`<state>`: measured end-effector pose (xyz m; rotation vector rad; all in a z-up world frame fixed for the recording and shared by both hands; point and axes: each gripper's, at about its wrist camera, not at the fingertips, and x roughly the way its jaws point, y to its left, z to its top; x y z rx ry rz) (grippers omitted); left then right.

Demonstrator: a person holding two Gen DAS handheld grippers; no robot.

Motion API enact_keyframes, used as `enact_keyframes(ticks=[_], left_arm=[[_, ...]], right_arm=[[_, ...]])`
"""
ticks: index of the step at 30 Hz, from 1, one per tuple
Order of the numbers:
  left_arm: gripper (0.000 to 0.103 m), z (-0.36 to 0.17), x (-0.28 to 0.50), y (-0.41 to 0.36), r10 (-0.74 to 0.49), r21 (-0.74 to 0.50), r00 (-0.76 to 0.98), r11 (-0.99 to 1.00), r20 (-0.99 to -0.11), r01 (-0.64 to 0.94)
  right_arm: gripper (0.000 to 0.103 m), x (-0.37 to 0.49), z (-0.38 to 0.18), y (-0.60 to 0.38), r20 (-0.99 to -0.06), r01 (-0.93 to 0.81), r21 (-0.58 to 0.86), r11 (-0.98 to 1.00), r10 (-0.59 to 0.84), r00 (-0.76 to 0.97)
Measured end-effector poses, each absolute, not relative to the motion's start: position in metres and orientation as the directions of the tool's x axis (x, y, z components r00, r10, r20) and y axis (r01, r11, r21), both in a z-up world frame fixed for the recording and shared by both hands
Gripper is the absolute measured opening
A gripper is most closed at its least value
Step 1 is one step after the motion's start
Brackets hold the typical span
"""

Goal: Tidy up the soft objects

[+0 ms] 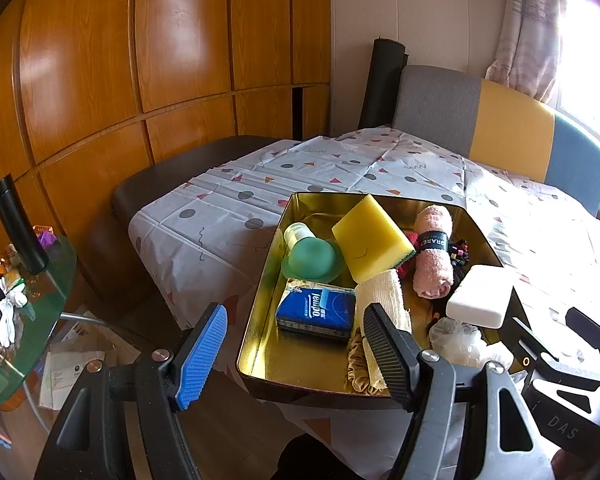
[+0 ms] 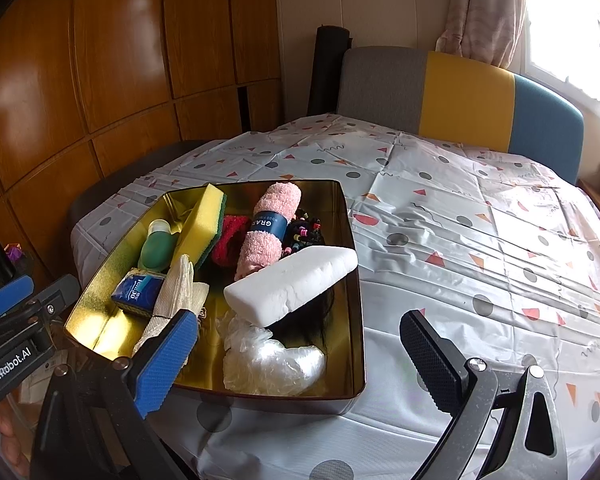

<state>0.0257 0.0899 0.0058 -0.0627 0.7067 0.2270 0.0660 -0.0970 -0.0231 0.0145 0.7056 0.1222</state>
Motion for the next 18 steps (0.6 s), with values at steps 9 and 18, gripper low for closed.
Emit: enact_keyframes(ticks=[9,18], left_arm=[[0.072,0.0046,0.0253,0.0910,0.187,0.020,0.738,0.973,-0.649,-0.230],[0.072,0.0036,0.0249,0.0900,0.183,0.020,0.734,0.974,-0.654,-0.224]], right_arm=[[0.102,0.0659,-0.0235,-0.0969,-0.647,-0.106,0.055,0.993,0.117,0.753],[0.102,0.0654,-0.0249,-0.0973,-0.649,-0.107,0.054,0.993,0.116,0.752]])
